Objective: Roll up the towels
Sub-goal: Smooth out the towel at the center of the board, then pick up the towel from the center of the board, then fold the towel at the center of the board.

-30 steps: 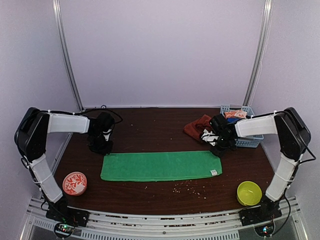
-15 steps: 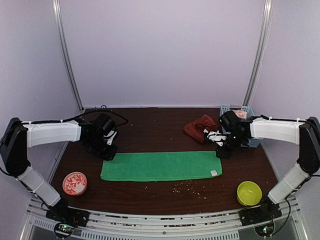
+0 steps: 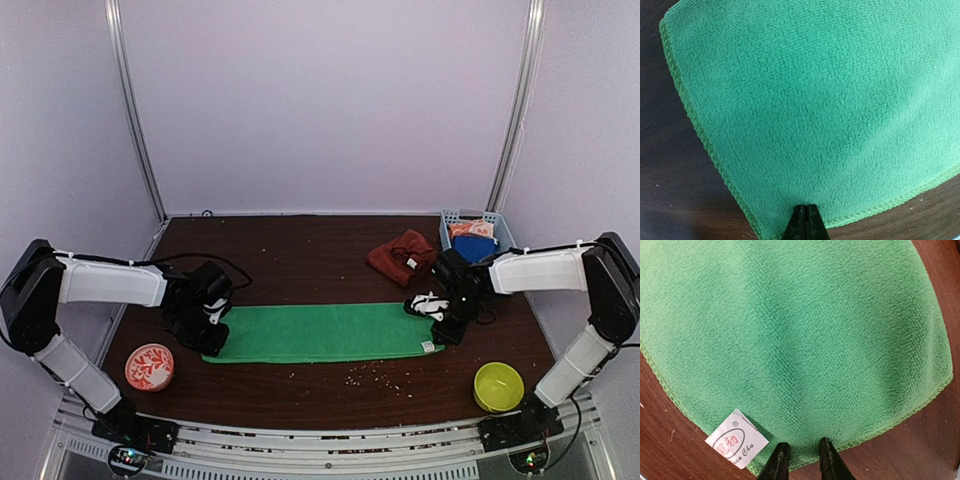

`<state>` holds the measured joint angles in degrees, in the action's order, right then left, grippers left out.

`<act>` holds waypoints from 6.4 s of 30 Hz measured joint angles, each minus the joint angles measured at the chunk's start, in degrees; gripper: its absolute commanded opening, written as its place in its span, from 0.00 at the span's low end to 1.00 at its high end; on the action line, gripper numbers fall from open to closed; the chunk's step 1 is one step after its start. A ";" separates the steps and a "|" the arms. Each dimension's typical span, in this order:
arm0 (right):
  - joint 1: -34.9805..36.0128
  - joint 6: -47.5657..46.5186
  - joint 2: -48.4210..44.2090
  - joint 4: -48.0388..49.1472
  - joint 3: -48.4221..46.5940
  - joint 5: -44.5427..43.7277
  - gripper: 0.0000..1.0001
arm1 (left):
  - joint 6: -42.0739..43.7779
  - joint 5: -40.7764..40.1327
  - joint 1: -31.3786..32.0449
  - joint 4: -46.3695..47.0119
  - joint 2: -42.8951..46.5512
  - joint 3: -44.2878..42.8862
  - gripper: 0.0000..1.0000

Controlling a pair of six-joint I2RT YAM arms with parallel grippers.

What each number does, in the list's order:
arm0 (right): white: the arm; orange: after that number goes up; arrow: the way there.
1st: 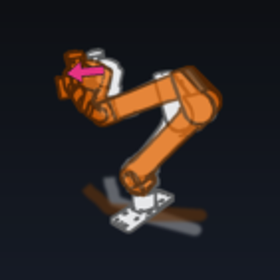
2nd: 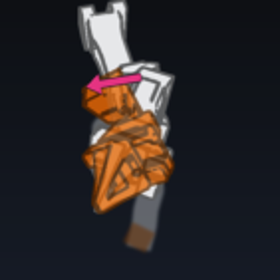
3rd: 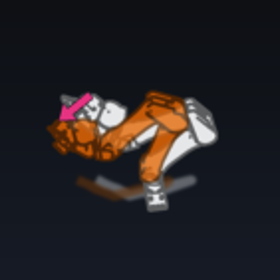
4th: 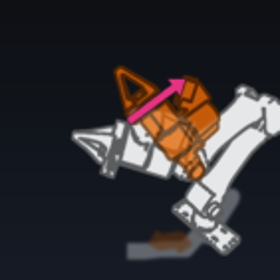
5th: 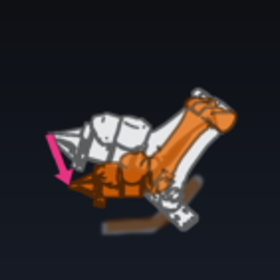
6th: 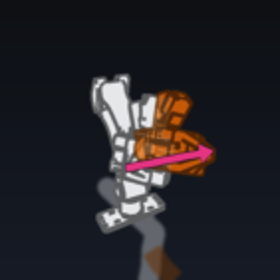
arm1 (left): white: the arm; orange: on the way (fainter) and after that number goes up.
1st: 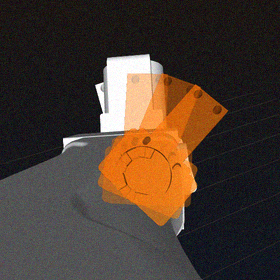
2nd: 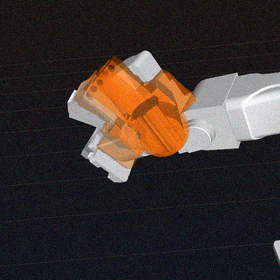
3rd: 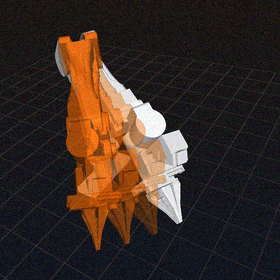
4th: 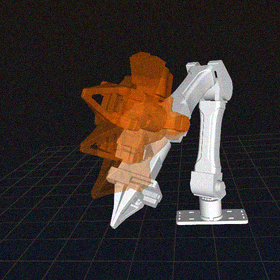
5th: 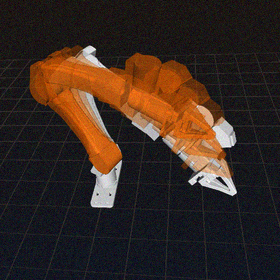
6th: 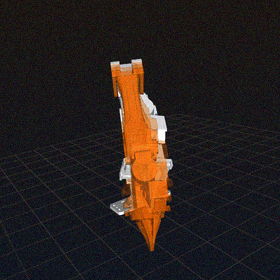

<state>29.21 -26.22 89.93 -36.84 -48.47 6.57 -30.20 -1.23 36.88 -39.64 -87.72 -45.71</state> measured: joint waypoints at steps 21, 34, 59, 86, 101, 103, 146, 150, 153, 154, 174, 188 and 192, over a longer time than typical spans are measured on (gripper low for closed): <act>-2.43 -3.85 -6.84 -0.26 5.57 -10.88 0.28 | -5.18 0.20 11.32 -7.50 0.85 -5.09 0.03; -10.34 2.40 -7.56 -6.21 -4.79 -6.86 0.41 | -1.18 -4.07 10.49 -8.81 1.16 -9.31 0.46; -15.34 8.70 7.26 -5.53 -8.15 5.64 0.24 | -1.42 -8.04 7.91 -6.73 -1.75 -7.91 0.46; -15.45 9.79 1.46 -8.04 -14.29 18.71 0.00 | -3.63 -9.05 3.45 -4.94 -1.75 -3.08 0.41; -6.19 9.94 3.48 -14.88 -22.99 31.63 0.00 | -3.78 -9.03 0.57 -5.11 -1.53 -2.54 0.41; -3.76 10.23 4.81 -15.17 -24.06 32.96 0.00 | -3.78 -8.98 0.55 -5.14 -1.75 -2.49 0.41; 24.57 37.27 46.14 -3.34 -67.21 44.61 0.00 | -6.69 -1.99 -0.46 4.20 3.02 3.85 0.38; 25.66 39.58 46.95 -1.62 -70.38 45.64 0.00 | -7.45 -1.70 -0.46 5.16 3.74 4.57 0.38; 26.21 41.00 47.15 0.02 -71.60 46.58 0.00 | -7.89 -1.40 -0.48 5.68 4.28 5.03 0.38; 26.36 41.27 47.30 0.44 -71.82 46.75 0.00 | -8.02 -1.31 -0.48 5.79 4.44 5.18 0.38; 27.08 46.42 54.69 5.79 -74.55 47.78 0.00 | -10.14 -1.03 -0.46 6.69 6.95 7.32 0.38; 27.56 49.18 56.57 9.27 -75.84 48.50 0.14 | -10.91 -1.05 -0.48 6.58 7.72 7.89 0.37; 27.80 49.57 57.37 10.01 -76.04 49.05 0.39 | -11.56 -1.38 -0.46 5.35 9.20 7.89 0.38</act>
<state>57.01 23.35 147.30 -26.83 -124.51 55.61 -41.76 -2.61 36.42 -34.28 -78.52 -37.82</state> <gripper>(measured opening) 0.224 0.375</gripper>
